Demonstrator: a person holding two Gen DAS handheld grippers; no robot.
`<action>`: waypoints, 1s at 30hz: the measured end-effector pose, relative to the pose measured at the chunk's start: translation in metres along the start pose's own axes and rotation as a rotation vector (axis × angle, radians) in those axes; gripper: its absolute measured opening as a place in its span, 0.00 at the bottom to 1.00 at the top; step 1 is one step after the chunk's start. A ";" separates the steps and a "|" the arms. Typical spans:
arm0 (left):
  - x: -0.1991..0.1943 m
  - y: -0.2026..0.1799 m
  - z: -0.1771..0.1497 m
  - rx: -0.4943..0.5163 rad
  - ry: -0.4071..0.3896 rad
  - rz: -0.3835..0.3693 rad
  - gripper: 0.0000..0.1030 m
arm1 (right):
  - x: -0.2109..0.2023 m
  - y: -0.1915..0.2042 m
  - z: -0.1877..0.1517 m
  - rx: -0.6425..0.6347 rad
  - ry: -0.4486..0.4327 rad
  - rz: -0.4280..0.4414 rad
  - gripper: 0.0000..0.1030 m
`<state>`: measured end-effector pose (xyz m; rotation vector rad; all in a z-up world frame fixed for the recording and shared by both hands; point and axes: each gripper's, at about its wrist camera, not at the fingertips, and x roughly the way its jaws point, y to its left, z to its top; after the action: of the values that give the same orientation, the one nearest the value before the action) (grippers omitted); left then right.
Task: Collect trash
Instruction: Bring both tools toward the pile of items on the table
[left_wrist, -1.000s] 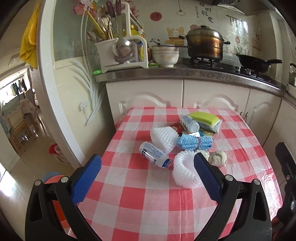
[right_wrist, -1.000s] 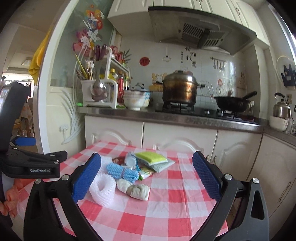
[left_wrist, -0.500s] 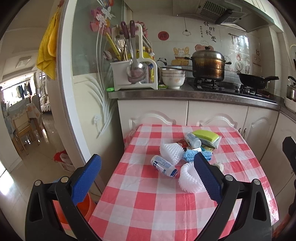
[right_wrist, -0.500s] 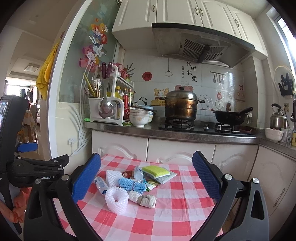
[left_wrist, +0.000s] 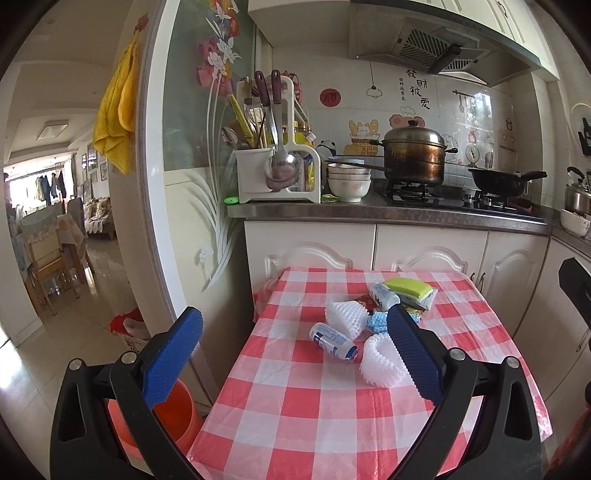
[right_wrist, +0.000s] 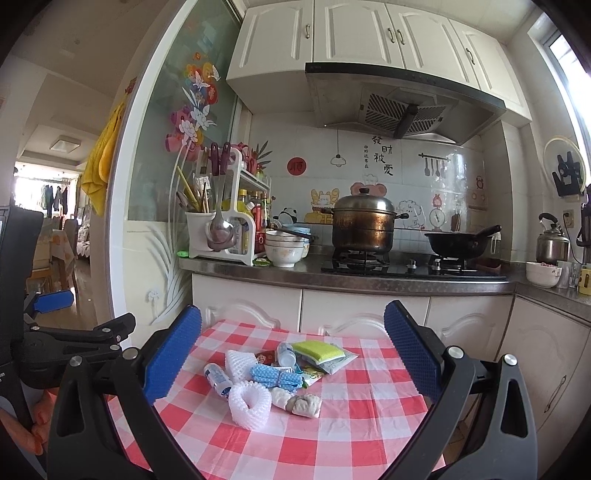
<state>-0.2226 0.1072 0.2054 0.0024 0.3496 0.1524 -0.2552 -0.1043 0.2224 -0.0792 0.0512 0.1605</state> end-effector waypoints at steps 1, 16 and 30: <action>-0.002 0.002 -0.001 -0.002 -0.002 -0.002 0.95 | -0.001 0.001 0.001 0.001 -0.002 0.000 0.97; -0.003 0.014 -0.007 -0.001 -0.007 0.017 0.95 | -0.002 0.000 0.006 0.030 0.008 -0.001 0.97; 0.021 0.006 -0.017 0.018 0.058 0.022 0.95 | 0.025 -0.018 -0.015 0.081 0.098 0.000 0.97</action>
<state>-0.2097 0.1157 0.1822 0.0196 0.4092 0.1711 -0.2284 -0.1195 0.2075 -0.0059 0.1557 0.1539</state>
